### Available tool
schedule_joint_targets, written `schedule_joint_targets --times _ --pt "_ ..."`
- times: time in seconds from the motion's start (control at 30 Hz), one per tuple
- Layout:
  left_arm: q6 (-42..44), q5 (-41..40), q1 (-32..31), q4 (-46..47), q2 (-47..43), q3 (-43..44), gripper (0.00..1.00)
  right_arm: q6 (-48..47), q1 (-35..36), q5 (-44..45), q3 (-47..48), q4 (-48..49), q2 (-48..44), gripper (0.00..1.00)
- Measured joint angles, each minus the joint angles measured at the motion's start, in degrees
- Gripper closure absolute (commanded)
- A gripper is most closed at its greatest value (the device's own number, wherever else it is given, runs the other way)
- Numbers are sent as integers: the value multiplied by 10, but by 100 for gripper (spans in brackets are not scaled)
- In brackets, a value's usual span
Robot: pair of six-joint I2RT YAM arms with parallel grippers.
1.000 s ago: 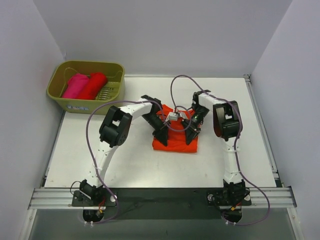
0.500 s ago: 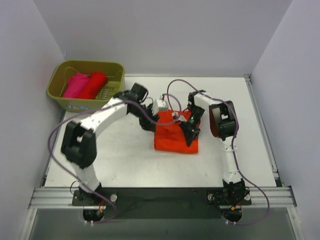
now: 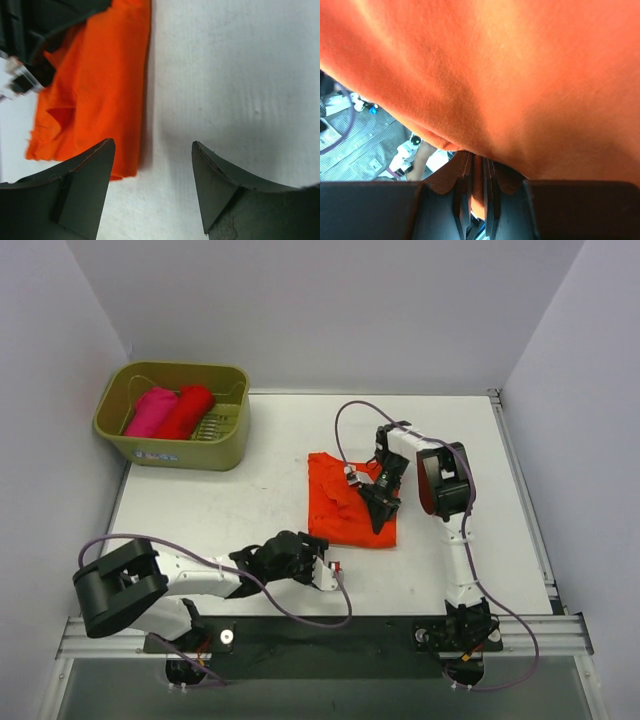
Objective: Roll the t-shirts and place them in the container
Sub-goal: Roll the T-shirt to the center of the board.
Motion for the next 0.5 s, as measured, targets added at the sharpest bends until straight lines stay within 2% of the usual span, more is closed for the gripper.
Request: schedule_joint_targets --times 0.23,0.5 --pt "115 -65 -30 196 102 -9 29 2 -6 -5 3 -2 2 99" --pt "194 -123 -30 332 235 15 31 4 -19 -11 5 -1 3 99"
